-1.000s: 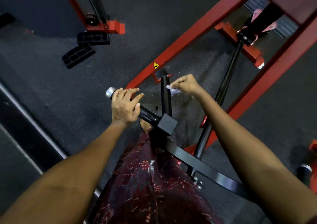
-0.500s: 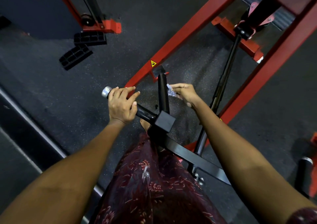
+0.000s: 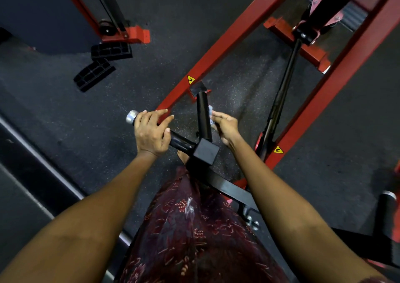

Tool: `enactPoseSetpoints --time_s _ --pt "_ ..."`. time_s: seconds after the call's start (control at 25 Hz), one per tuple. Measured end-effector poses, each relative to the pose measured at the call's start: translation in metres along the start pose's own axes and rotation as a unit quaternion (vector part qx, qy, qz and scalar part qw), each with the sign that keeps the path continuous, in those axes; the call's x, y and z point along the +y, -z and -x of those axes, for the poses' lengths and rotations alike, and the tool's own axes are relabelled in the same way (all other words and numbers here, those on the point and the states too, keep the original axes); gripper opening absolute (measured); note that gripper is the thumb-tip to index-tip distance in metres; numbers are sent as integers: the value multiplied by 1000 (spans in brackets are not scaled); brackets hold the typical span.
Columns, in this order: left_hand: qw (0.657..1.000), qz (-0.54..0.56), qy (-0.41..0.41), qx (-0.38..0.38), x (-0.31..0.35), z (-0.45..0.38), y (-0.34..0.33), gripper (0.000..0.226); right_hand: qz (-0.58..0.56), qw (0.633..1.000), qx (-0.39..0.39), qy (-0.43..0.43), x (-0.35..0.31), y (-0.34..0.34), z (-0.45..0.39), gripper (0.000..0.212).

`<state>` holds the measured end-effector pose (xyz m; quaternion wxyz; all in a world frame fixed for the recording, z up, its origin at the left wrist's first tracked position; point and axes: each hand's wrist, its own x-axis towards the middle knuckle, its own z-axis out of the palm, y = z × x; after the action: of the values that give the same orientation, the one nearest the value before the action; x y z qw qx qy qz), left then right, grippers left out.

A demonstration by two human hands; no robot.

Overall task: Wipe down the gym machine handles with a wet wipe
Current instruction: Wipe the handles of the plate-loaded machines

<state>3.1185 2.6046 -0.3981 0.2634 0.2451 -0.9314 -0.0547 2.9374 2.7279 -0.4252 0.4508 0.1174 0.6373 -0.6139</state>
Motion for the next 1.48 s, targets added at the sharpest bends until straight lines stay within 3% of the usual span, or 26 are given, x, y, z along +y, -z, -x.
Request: enactPoseSetpoints --time_s 0.6,0.76,0.88,1.0,1.08,1.2,1.28,1.48 --pt "1000 1 4 -1 1 1 1 47 71 996 1 50 23 26 63 20" --pt "1000 4 -2 4 1 0 2 47 159 985 -57 42 8 40 79 31" --pt "1000 2 -6 5 1 0 2 47 293 946 -133 46 -36 42 75 31" --pt "1000 7 -7 2 0 -1 2 46 376 910 -42 172 -81 6 50 16" --pt "1000 3 -8 5 0 0 2 46 455 863 -5 219 -83 -24 32 6" --pt "1000 9 -10 7 0 -2 2 45 595 767 -21 241 -61 -48 14 10" --pt "1000 14 -12 14 1 -2 1 44 638 727 -32 251 -60 -49 12 10" --pt "999 25 -19 32 0 -3 1 44 605 753 -152 208 -75 -20 41 13"
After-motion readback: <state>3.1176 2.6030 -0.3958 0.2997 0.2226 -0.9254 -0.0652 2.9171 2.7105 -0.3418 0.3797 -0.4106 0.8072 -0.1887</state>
